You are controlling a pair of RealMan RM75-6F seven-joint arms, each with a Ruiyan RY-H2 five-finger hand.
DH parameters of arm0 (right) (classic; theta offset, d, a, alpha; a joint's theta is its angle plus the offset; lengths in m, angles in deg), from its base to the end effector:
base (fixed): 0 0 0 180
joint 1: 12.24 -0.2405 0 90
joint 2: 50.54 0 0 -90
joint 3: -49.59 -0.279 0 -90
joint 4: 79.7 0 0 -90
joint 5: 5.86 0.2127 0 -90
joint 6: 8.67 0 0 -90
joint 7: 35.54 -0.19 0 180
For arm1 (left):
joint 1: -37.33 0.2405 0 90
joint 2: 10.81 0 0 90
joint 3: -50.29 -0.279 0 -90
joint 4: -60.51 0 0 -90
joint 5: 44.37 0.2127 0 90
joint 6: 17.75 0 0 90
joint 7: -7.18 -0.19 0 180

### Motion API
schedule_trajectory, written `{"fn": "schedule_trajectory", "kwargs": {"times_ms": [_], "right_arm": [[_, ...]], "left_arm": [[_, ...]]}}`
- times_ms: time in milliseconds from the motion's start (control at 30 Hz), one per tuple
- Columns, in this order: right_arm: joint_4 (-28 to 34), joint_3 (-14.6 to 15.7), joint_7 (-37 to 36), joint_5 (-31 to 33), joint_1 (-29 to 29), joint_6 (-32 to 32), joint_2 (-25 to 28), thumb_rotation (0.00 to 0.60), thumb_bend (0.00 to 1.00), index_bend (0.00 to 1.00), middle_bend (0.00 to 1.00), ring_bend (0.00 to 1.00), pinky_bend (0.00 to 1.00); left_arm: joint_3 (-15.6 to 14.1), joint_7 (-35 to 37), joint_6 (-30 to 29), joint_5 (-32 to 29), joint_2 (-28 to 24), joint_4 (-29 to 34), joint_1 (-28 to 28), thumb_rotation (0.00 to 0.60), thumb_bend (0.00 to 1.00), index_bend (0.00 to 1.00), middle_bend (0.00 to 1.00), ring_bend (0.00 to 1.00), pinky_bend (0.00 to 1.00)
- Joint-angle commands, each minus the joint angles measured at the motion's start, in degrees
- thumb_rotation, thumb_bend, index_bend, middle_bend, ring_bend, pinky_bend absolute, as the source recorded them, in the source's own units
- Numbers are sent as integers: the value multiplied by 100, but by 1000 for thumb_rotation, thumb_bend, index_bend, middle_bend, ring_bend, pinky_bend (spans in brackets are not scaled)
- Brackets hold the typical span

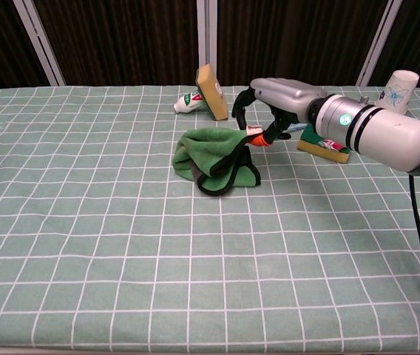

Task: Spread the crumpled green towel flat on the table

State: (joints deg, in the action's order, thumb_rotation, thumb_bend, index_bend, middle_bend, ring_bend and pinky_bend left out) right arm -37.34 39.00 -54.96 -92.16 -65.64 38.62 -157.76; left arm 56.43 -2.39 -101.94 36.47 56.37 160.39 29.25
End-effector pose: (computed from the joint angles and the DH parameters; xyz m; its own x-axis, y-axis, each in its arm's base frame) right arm -0.1289 -0.4722 -0.1040 0.3769 -0.2807 0.8827 -0.8417 -0.5016 0.1998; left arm -0.2973 0.2549 0.1490 0.3661 -0.0336 0.9300 0.9306 0.0084 -0.3660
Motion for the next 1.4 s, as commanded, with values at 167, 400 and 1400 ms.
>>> {"fn": "schedule_trajectory", "kwargs": {"times_ms": [167,400,1400], "right_arm": [[1433,-437,946,171,112,766,1063,600,549,781,292,162,70],[3127,-772,1873,449,354,1106,2272,600,555,780,298,167,71],[3044,-936,5931,2345,-1058,380,1393,600,575,780,293,148,51]], "left_arm": [[409,887,649,-3,278,-383,-655,600,68,259,256,211,277],[850,1366,1279,-364,740,-874,-1323,600,71,276,256,212,280],[746,2277,2821,-1268,1548,-2173,-2140,511,39,276,257,212,290]]}}
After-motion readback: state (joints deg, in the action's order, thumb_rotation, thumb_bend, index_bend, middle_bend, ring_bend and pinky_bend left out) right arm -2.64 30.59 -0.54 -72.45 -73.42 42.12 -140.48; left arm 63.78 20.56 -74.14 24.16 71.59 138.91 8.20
